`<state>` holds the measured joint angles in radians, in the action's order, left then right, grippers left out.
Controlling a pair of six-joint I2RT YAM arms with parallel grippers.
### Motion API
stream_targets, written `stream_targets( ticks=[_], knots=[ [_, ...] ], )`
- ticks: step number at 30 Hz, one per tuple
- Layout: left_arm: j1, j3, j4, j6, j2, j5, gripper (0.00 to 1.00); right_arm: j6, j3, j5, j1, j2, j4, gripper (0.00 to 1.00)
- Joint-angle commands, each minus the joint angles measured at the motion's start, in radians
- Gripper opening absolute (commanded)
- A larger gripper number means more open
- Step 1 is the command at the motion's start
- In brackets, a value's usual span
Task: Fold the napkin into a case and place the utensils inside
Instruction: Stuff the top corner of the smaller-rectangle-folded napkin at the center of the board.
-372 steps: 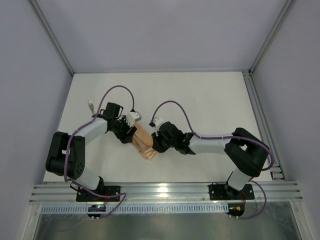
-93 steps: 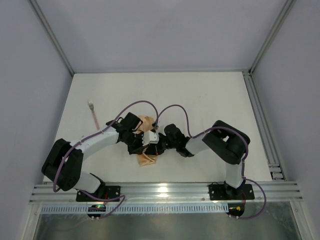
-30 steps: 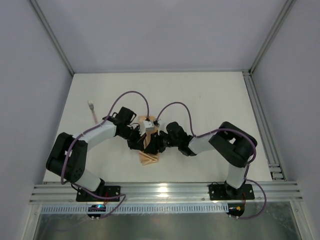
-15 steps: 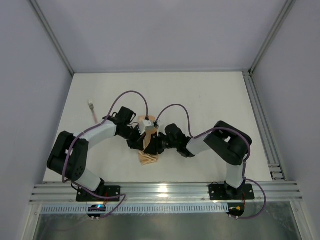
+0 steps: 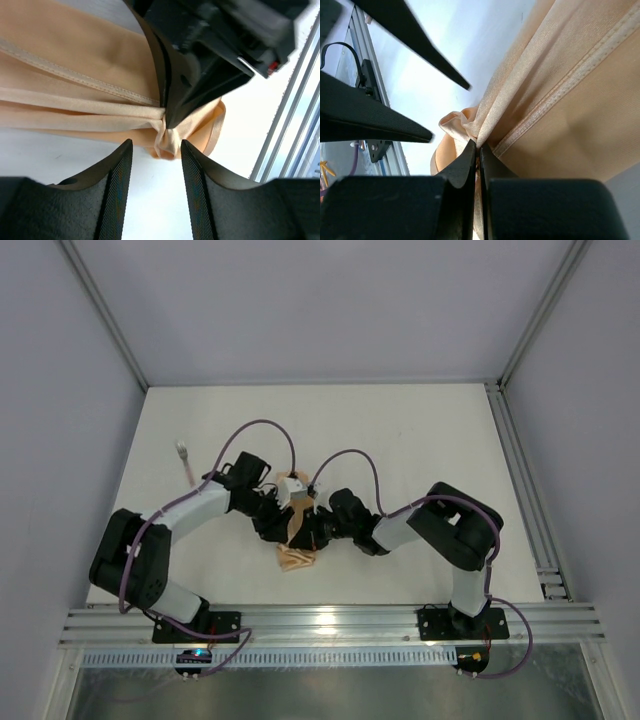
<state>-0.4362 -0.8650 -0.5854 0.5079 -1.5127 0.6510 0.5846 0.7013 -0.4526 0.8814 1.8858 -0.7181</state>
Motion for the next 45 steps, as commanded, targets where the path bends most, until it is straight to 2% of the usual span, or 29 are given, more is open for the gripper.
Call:
stream_targets(
  ticks=[1,3,7,10,14,18,24,30,34,37,39,45],
  knots=[
    [0.004,-0.06,-0.071,0.072,0.117,-0.011,0.46,-0.025,0.027,0.0,-0.004,-0.025,0.04,0.03],
    [0.004,-0.057,-0.103,0.102,0.16,0.008,0.43,-0.026,0.033,-0.005,-0.007,-0.024,0.052,0.03],
    [-0.051,-0.026,-0.152,0.168,0.184,-0.056,0.23,-0.019,0.04,-0.012,-0.009,-0.022,0.065,0.03],
    [-0.107,0.016,-0.136,0.198,0.175,-0.082,0.18,-0.011,0.043,-0.021,-0.009,-0.022,0.066,0.03],
    [-0.133,0.057,-0.074,0.234,0.154,-0.082,0.26,-0.006,0.043,-0.031,-0.01,-0.017,0.068,0.03],
    [-0.153,0.076,-0.048,0.283,0.118,-0.073,0.4,0.006,0.037,-0.043,-0.013,-0.008,0.059,0.03],
    [-0.16,0.106,-0.002,0.322,0.079,-0.076,0.46,0.021,0.035,-0.057,-0.019,0.007,0.039,0.03],
    [-0.168,0.104,0.059,0.297,0.065,-0.126,0.48,0.017,0.043,-0.066,-0.019,0.013,0.051,0.03],
    [-0.168,0.078,0.012,0.317,0.094,-0.073,0.49,0.0,0.044,-0.067,-0.019,0.009,0.071,0.03],
    [-0.168,0.04,-0.106,0.36,0.112,-0.012,0.5,-0.003,0.044,-0.07,-0.019,0.009,0.075,0.03],
    [-0.168,0.024,-0.152,0.382,0.102,-0.02,0.49,-0.003,0.046,-0.07,-0.019,0.01,0.074,0.03],
    [-0.168,0.009,-0.128,0.38,0.003,-0.044,0.49,-0.009,0.044,-0.07,-0.019,0.004,0.077,0.03]
  ],
)
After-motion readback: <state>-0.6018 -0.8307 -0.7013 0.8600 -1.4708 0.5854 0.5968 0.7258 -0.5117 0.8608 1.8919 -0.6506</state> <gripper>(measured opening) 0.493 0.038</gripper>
